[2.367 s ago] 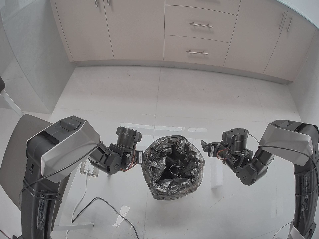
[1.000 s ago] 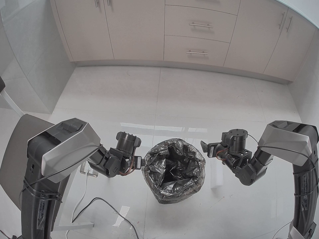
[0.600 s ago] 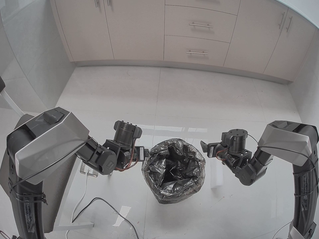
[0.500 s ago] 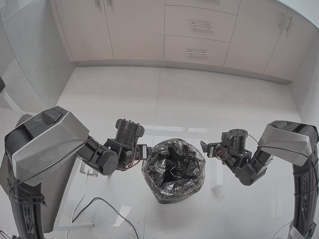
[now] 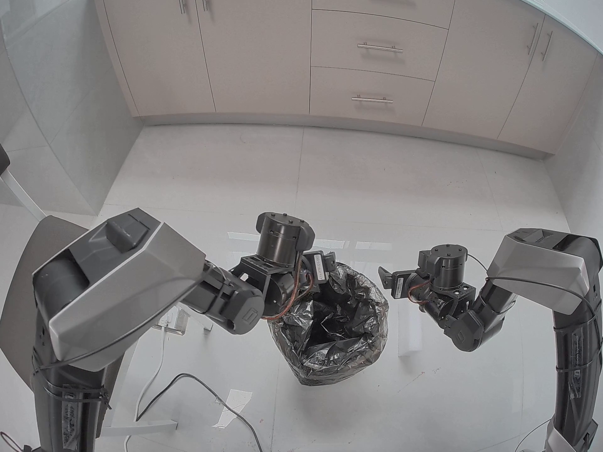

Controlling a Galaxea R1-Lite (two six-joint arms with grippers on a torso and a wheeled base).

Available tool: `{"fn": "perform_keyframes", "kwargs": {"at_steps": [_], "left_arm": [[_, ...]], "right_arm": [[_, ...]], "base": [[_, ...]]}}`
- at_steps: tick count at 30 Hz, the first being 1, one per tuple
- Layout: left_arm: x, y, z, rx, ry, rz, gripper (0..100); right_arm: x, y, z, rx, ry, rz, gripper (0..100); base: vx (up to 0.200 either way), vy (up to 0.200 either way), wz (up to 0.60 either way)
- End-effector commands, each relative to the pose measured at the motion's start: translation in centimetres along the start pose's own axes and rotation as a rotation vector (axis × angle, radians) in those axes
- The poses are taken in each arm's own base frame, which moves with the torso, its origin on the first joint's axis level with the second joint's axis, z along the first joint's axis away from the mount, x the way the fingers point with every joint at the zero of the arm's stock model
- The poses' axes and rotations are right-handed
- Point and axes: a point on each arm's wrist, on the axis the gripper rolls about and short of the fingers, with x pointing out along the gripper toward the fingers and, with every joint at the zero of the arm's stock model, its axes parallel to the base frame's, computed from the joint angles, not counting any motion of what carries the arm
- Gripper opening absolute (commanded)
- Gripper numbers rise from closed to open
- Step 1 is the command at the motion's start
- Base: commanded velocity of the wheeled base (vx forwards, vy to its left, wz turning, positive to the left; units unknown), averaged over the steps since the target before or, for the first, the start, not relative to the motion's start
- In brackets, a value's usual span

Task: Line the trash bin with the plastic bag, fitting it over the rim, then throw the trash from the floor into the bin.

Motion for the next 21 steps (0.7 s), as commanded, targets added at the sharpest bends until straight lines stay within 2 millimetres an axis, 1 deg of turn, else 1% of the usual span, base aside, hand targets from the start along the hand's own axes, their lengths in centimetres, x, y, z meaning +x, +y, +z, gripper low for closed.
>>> {"fn": "perform_keyframes", "kwargs": {"at_steps": [1,5,12,21], "left_arm": [[2.5,-0.4,-2.7,0.017,0.04,0.001,100],[3.5,-0.4,-3.4,0.018,0.047,0.003,100],[4.6,-0.5,-3.9,0.013,0.077,0.017,100],[5.2,-0.3,-5.0,0.016,0.104,0.029,100]], "right_arm": [[0.0,0.1,-0.1,-0.001,0.001,0.003,100],[0.0,0.1,-0.1,-0.001,0.002,0.001,100],[0.1,0.1,-0.1,-0.001,0.002,0.002,100],[0.1,0.1,-0.1,-0.001,0.002,0.002,100]], "base": [[0.0,0.0,0.0],[0.0,0.0,0.0],[0.0,0.0,0.0],[0.0,0.0,0.0]]}}
